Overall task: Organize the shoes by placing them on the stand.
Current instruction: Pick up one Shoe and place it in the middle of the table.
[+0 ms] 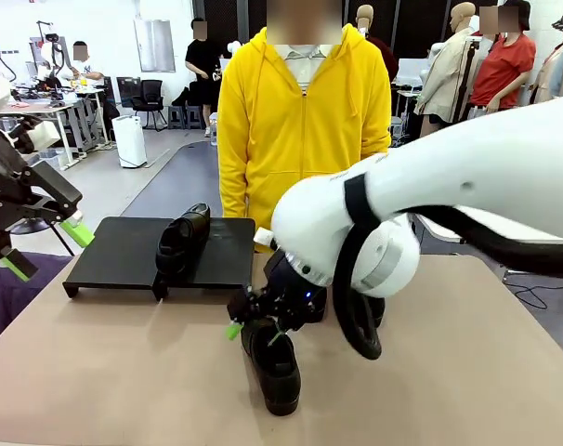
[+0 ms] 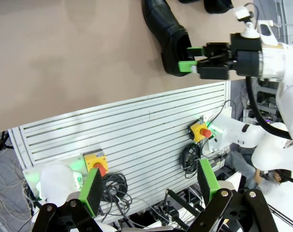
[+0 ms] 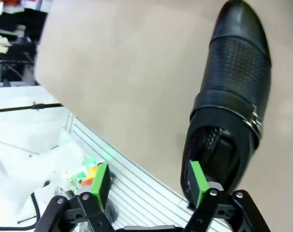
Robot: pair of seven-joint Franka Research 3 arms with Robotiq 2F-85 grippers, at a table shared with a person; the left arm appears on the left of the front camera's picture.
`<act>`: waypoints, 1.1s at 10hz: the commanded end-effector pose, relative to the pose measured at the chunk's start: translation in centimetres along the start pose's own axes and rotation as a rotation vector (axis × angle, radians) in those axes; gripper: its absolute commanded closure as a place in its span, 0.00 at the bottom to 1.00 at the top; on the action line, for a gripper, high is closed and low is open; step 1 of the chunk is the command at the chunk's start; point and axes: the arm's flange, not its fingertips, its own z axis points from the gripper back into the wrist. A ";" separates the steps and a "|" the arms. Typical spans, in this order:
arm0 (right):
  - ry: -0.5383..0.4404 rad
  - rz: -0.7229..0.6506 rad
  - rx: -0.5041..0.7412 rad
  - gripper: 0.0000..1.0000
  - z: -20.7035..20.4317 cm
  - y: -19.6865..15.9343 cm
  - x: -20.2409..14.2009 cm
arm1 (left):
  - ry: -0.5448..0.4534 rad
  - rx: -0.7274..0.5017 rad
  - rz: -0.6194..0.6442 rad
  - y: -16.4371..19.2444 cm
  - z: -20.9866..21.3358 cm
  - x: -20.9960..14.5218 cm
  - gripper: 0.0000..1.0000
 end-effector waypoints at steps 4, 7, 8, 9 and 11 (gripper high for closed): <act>0.153 0.015 0.129 0.00 19.6 -4.4 -5.8 | 0.001 0.001 -0.011 0.2 0.2 -0.1 0.00; 0.106 -0.148 0.280 0.00 30.3 -10.9 -10.0 | 0.001 0.001 -0.011 0.2 0.2 -0.1 0.00; 0.061 -0.195 0.218 0.00 32.4 -11.8 -11.5 | 0.001 0.001 -0.011 0.2 0.2 -0.1 0.00; -0.018 -0.241 0.189 0.00 34.5 -12.6 -13.4 | 0.001 0.001 -0.011 0.2 0.2 -0.1 0.00; -0.137 -0.314 0.100 0.00 35.7 -13.9 -15.7 | 0.001 0.001 -0.011 0.2 0.2 -0.1 0.00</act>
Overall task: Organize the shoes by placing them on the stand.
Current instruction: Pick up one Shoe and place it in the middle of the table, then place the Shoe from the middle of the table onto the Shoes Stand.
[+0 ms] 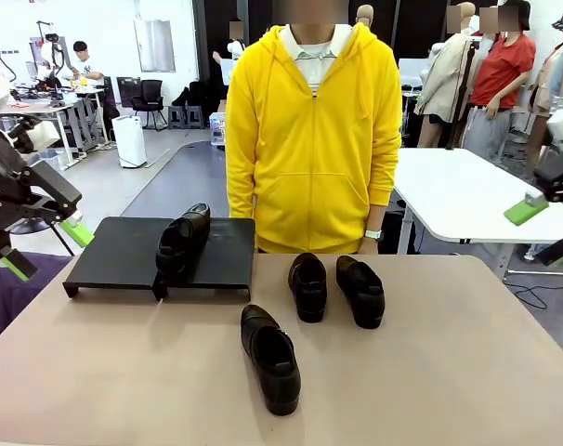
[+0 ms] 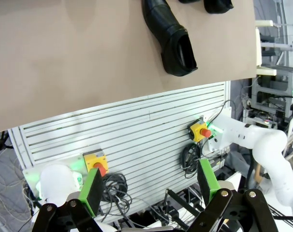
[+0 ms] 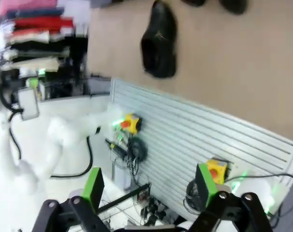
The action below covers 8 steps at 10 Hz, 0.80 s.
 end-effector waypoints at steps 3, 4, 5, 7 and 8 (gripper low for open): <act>0.070 0.024 0.034 0.00 -1.2 0.5 0.8 | 0.001 0.001 -0.012 0.2 0.2 -0.1 0.00; 0.070 0.024 0.034 0.00 -1.2 0.5 0.8 | 0.001 0.001 -0.012 0.2 0.2 -0.1 0.00; 0.070 0.024 0.034 0.00 -1.2 0.5 0.8 | 0.001 0.001 -0.012 0.2 0.2 -0.1 0.00; 0.070 0.024 0.034 0.00 -1.2 0.5 0.8 | 0.001 0.001 -0.012 0.2 0.2 -0.1 0.00; 0.070 0.024 0.034 0.00 -1.2 0.5 0.8 | 0.001 0.001 -0.012 0.2 0.2 -0.1 0.00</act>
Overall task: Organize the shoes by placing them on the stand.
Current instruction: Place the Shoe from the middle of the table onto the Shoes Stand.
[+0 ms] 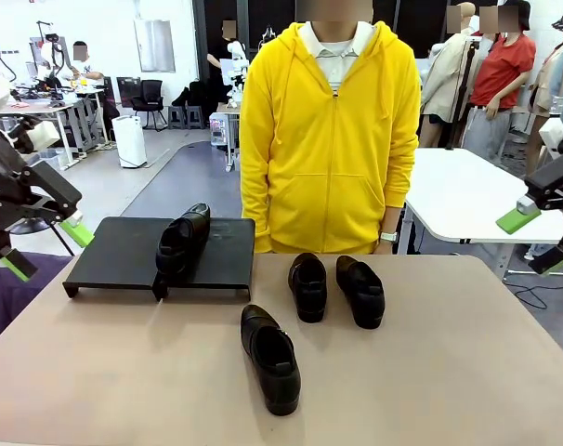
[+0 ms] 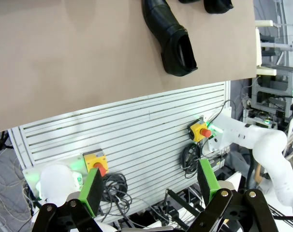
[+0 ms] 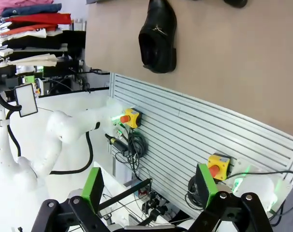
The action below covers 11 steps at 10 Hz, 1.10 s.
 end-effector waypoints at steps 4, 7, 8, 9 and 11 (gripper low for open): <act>0.003 0.025 0.016 0.00 0.5 0.3 0.2 | 0.001 0.001 -0.012 0.2 0.2 -0.1 0.00; 0.003 0.025 0.016 0.00 0.5 0.3 0.2 | 0.000 0.000 0.000 0.0 0.0 0.0 0.00; 0.003 0.025 0.016 0.00 0.5 0.3 0.2 | -0.003 0.017 0.091 -2.9 -2.6 0.8 0.00; 0.003 0.025 0.016 0.00 0.5 0.3 0.2 | 0.003 0.070 0.176 -6.8 -8.3 2.3 0.00; 0.003 0.025 0.016 0.00 0.5 0.3 0.2 | -0.022 0.148 0.235 -10.0 -17.5 5.4 0.00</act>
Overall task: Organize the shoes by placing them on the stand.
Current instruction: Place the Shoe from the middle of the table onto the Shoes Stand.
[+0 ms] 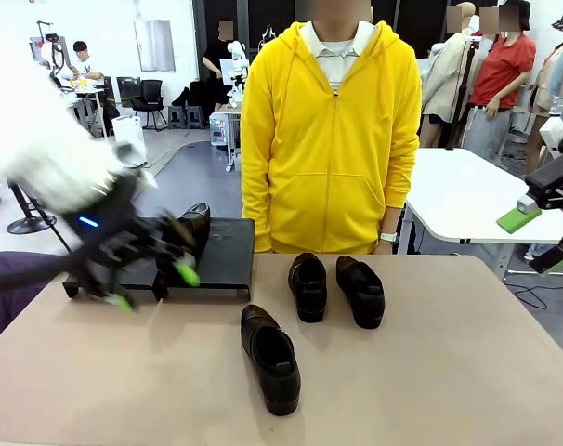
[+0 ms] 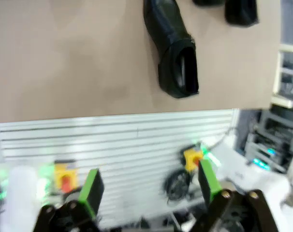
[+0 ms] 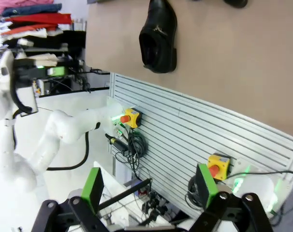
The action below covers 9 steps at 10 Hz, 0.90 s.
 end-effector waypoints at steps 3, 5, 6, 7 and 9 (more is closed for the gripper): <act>0.004 0.023 0.016 0.00 0.4 0.3 0.2 | -0.124 0.102 0.114 -6.3 -14.7 5.2 0.00; 0.004 0.023 0.016 0.00 0.4 0.3 0.2 | -0.124 0.163 0.105 -7.1 -18.0 5.7 0.00; 0.004 0.023 0.016 0.00 0.4 0.3 0.2 | -0.136 0.189 0.106 -7.2 -18.8 6.1 0.00; 0.004 0.023 0.016 0.00 0.4 0.3 0.2 | -0.165 0.202 0.097 -7.5 -19.5 6.5 0.00; 0.004 0.023 0.016 0.00 0.4 0.3 0.2 | -0.160 0.239 0.105 -7.2 -21.1 7.3 0.00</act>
